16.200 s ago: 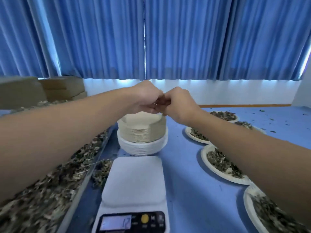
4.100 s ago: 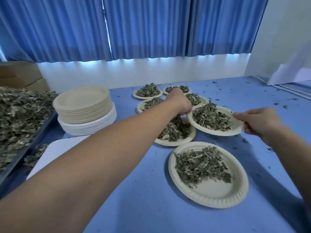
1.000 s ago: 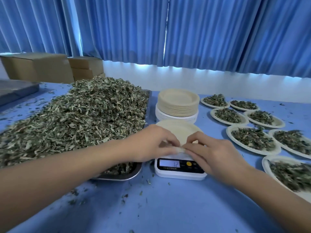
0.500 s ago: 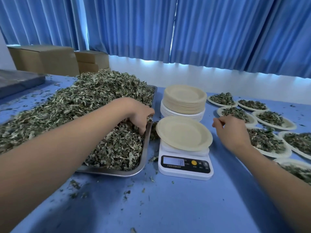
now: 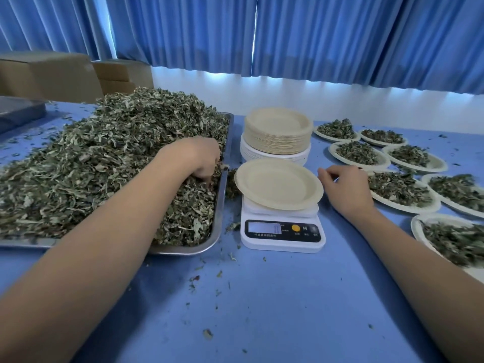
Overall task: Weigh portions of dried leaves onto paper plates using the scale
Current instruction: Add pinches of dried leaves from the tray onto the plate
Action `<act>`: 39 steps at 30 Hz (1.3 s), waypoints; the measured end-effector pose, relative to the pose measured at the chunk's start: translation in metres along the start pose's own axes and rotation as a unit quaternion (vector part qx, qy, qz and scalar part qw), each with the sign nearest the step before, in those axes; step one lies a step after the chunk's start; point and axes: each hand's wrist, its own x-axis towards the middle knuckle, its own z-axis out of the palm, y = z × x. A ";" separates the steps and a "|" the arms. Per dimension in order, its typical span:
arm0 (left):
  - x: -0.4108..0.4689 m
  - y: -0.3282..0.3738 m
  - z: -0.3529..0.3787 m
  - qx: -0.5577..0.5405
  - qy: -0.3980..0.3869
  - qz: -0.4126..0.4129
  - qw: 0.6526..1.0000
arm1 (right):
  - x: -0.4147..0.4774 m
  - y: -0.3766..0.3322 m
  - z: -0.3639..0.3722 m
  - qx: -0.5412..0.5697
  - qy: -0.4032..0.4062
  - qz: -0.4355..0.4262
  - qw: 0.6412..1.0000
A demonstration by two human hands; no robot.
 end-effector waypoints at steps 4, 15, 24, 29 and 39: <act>-0.007 -0.008 -0.013 -0.055 0.058 -0.020 0.997 | -0.003 0.002 -0.003 0.019 -0.002 -0.002 1.000; -0.009 -0.015 -0.043 -0.084 0.141 -0.005 0.986 | 0.000 0.006 -0.004 0.061 -0.013 -0.003 0.998; -0.006 -0.022 -0.042 -0.098 0.217 -0.027 0.971 | -0.002 0.000 -0.008 0.073 -0.037 -0.011 0.997; -0.005 -0.014 -0.035 -0.099 0.188 -0.036 0.976 | -0.002 -0.001 -0.009 0.083 -0.044 0.003 0.996; -0.013 0.041 -0.028 -0.252 0.199 0.117 0.940 | -0.003 -0.001 -0.008 0.084 -0.049 0.012 0.995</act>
